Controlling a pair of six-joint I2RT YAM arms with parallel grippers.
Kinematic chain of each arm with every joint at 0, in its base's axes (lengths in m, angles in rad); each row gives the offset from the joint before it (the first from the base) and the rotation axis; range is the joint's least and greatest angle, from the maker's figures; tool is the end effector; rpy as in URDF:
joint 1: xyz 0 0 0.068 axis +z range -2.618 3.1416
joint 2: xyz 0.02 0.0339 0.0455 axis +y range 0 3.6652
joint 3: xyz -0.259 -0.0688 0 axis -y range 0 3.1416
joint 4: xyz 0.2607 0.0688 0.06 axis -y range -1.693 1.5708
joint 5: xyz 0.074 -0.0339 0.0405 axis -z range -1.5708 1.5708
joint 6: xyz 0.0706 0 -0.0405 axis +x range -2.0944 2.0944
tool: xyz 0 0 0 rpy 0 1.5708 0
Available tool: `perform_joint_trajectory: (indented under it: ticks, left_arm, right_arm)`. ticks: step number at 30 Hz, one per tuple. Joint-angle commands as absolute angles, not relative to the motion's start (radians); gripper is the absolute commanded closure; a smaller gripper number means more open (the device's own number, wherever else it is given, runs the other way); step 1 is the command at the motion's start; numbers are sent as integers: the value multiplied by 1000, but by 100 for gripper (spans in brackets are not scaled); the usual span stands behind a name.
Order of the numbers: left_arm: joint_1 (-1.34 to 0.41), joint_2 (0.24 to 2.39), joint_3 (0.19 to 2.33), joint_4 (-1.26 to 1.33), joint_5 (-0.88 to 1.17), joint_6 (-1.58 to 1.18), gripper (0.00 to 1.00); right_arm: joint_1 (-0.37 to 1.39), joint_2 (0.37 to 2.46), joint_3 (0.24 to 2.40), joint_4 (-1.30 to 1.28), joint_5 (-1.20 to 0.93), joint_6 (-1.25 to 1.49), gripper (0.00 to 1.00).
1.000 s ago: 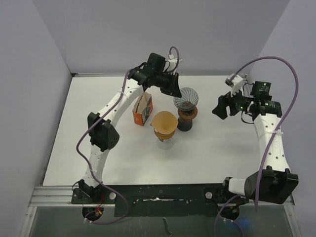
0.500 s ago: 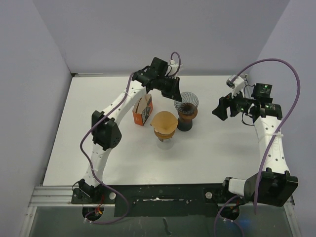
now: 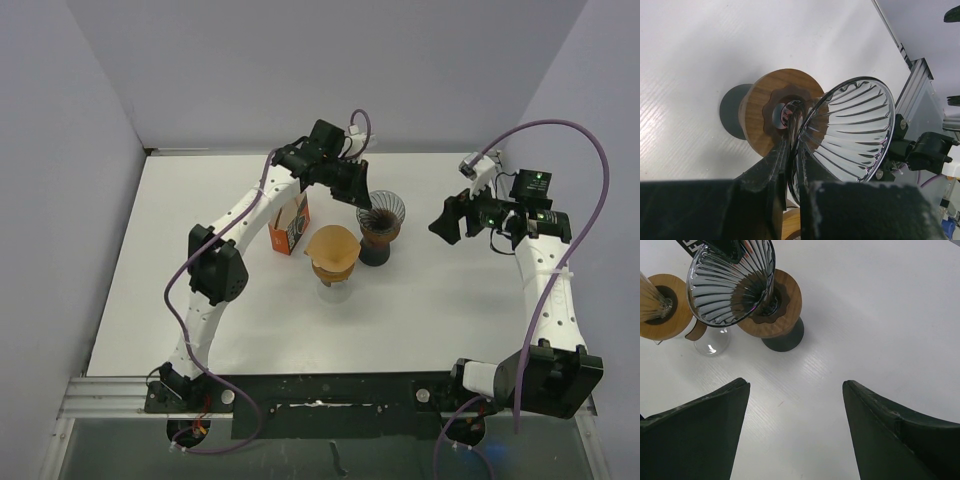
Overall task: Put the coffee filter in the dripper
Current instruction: Place the coffee dripper in the dripper holder.
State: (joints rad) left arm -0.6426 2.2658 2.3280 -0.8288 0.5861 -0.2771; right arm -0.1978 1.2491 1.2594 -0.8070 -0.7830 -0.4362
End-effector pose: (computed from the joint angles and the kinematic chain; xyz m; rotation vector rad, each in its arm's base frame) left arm 0.4073 -0.3537 0.2964 0.7512 2.3420 -1.1201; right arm 0.2891 -0.0072 0.3332 -0.6076 2.0668 0.5634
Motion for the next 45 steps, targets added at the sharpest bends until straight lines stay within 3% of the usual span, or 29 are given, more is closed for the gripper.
perform_joint_trajectory:
  ticks: [1, 13, 22, 29, 36, 45]
  left_arm:
    - [-648, 2264, 2334, -780, 597, -276, 93]
    - [-648, 2241, 2340, -788, 566, -256, 72]
    - [-648, 2207, 2332, -801, 512, -223, 66]
    - [-649, 2212, 2333, -802, 511, -221, 66]
    - [-659, 2227, 2344, -802, 483, -219, 74]
    - [-675, 2246, 2378, -811, 420, -215, 79]
  right_arm:
    - [-206, 1226, 1258, -750, -838, -422, 23]
    - [-31, 1373, 1383, -718, -757, -311, 24]
    - [41, 1500, 1468, -702, -641, -226, 28]
    - [53, 1529, 1471, -699, -617, -202, 38]
    - [63, 1563, 1482, -694, -622, -177, 50]
    - [74, 1617, 1524, -703, -606, -164, 57]
